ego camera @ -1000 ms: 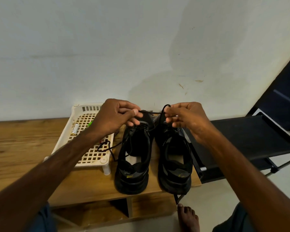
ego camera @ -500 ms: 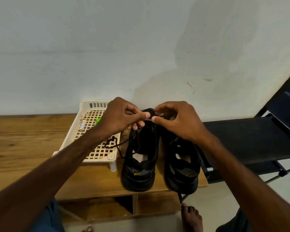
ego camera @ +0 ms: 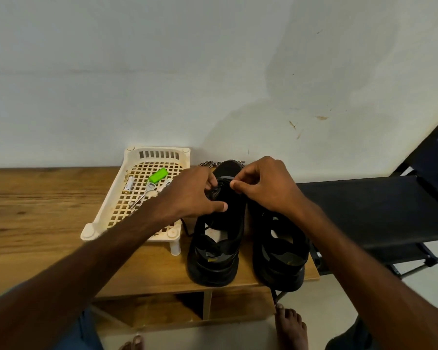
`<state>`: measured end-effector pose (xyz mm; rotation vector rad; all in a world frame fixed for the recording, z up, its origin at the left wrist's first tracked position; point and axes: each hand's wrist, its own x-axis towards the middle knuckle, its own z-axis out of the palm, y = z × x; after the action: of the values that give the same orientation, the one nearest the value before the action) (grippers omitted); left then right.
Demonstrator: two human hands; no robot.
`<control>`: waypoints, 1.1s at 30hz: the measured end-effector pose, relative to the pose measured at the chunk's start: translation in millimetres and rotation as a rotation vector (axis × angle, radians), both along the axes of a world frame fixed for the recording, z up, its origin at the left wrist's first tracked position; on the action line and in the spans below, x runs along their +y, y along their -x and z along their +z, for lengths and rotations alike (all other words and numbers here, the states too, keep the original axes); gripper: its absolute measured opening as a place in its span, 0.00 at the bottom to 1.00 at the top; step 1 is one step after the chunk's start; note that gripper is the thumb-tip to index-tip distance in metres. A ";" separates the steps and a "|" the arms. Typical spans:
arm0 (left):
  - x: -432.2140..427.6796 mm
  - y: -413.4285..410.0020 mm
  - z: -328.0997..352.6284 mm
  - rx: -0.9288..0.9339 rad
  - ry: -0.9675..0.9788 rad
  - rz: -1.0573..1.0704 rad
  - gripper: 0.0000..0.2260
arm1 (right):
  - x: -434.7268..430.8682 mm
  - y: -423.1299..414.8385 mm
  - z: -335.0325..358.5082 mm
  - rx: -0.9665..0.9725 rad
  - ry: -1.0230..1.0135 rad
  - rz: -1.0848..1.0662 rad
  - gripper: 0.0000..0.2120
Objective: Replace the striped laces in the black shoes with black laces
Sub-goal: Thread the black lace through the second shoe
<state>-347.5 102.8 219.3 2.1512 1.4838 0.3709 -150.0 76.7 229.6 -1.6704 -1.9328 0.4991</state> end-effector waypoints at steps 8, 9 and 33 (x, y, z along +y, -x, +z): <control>4.2 24.0 31.3 -0.223 0.171 0.010 0.18 | 2.1 1.9 -3.7 -0.076 0.037 0.002 0.05; 3.5 24.2 31.3 -0.166 0.067 0.024 0.17 | 2.6 2.4 -3.6 -0.073 0.037 -0.002 0.05; -25.4 -17.6 1.3 0.081 -0.303 0.196 0.04 | -6.6 30.7 -10.2 0.013 0.021 -0.124 0.05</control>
<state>-330.0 77.4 220.6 2.2767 1.7892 0.6196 -180.7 70.1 219.4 -1.7823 -1.8073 0.4822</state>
